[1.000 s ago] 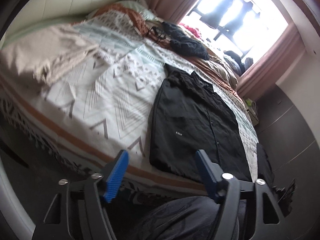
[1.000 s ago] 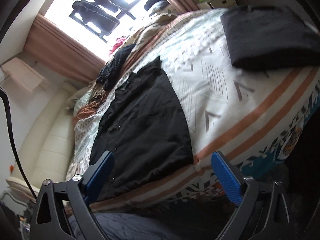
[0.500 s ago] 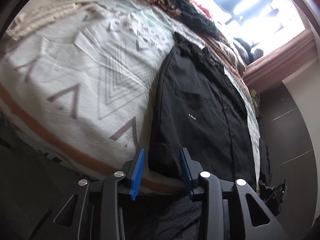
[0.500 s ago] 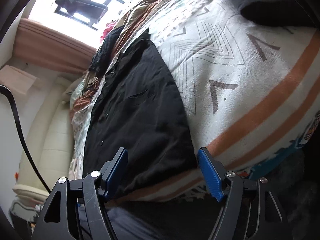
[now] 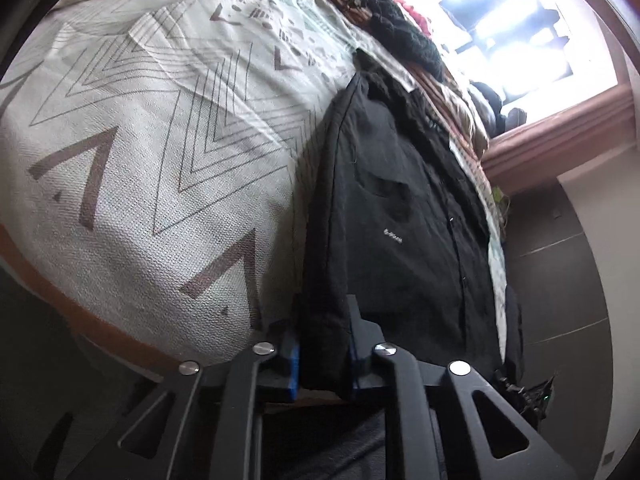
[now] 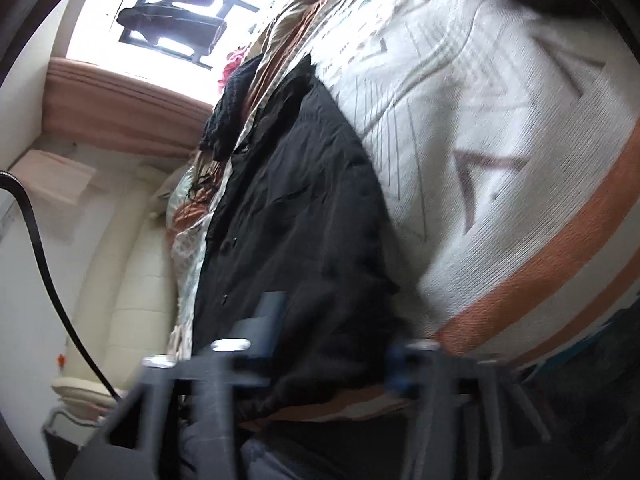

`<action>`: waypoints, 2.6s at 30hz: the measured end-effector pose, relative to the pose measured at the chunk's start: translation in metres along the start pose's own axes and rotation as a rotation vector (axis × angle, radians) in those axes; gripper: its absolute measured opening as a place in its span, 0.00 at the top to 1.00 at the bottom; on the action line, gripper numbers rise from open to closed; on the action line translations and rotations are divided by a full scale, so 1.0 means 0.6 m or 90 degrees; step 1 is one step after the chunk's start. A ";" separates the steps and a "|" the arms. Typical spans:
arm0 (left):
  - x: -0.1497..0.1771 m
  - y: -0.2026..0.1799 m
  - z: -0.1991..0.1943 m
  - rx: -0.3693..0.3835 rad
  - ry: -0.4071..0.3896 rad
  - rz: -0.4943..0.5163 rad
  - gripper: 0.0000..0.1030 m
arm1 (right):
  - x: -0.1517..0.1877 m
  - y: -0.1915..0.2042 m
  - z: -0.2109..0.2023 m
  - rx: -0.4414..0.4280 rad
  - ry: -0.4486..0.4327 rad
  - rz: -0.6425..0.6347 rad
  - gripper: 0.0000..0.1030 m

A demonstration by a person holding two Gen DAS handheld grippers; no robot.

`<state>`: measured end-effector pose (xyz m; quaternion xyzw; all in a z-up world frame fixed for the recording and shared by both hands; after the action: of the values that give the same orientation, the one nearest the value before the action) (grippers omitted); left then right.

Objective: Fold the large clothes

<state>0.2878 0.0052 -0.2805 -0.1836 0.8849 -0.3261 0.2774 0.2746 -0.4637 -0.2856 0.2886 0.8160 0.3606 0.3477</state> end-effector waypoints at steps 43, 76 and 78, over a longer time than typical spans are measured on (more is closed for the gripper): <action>-0.015 -0.233 -0.519 0.203 -0.272 0.102 0.89 | 0.043 0.370 -0.389 -0.237 -0.198 -0.184 0.90; -0.336 -0.341 -0.258 0.095 -0.275 0.063 0.89 | -0.252 0.445 -0.098 -0.132 -0.178 -0.106 0.90; -0.354 -0.343 -0.229 0.084 -0.277 0.055 0.89 | -0.272 0.437 -0.068 -0.118 -0.175 -0.096 0.90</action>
<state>0.3990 0.0298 0.0255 -0.1929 0.7879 -0.3241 0.4867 0.3975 -0.4469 0.0003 0.2401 0.7433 0.3642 0.5071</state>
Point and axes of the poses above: each gripper's, at about its wrist camera, not at the fingertips, and z roughly the way its jaws point, y to its left, x to its underside, the point moved 9 cm from there along z, roughly the way its jaws point, and after that the axes turned 5 degrees about -y, right-handed, at the moved point
